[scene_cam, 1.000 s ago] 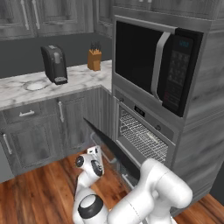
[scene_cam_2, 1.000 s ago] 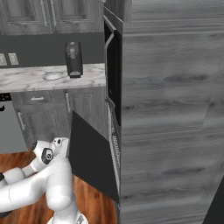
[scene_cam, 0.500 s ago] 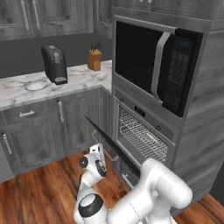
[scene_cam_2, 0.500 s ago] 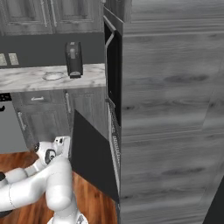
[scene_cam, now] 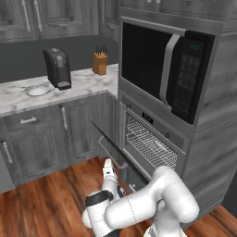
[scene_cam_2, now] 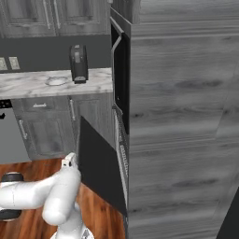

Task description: Place the fish on the top rack of the oven, and slide the tray back inside. Close the oven door.

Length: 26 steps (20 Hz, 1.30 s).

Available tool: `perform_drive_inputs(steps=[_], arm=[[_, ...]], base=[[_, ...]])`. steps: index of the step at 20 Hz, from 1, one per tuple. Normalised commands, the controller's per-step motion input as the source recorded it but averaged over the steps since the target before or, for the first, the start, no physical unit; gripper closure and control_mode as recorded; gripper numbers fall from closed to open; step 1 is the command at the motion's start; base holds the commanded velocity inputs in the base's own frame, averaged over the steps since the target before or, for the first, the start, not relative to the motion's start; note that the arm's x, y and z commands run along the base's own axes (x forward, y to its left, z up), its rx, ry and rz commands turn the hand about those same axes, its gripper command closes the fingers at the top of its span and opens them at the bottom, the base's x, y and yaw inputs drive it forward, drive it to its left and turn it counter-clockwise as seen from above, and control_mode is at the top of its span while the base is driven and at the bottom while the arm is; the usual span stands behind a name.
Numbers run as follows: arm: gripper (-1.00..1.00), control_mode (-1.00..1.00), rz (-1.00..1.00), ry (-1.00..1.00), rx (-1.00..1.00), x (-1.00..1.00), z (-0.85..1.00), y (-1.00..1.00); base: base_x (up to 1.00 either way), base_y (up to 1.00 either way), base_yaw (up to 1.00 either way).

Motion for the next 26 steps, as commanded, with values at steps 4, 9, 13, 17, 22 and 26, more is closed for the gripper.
perform_drive_inputs(steps=[4,9,13,17,22,26], arm=[[-1.0,-1.0,-0.08,-0.04,0.02,0.32,-0.94,-1.0],[-1.0,-1.0,-0.1,-0.01,0.0,0.39,-0.27,-1.0],[-1.0,-1.0,-0.12,0.0,0.0,0.45,0.0,-1.0],[-1.0,-1.0,-0.1,0.0,0.0,0.56,0.0,-1.0],[-1.0,-1.0,-0.12,0.0,0.0,0.54,-0.06,-1.0],[-1.0,-1.0,-0.14,0.0,0.0,0.58,-0.16,-1.0]], base=[[0.0,0.0,0.0],[0.0,0.0,0.0],[0.0,0.0,0.0],[0.0,0.0,0.0],[0.0,0.0,0.0],[0.0,0.0,0.0]])
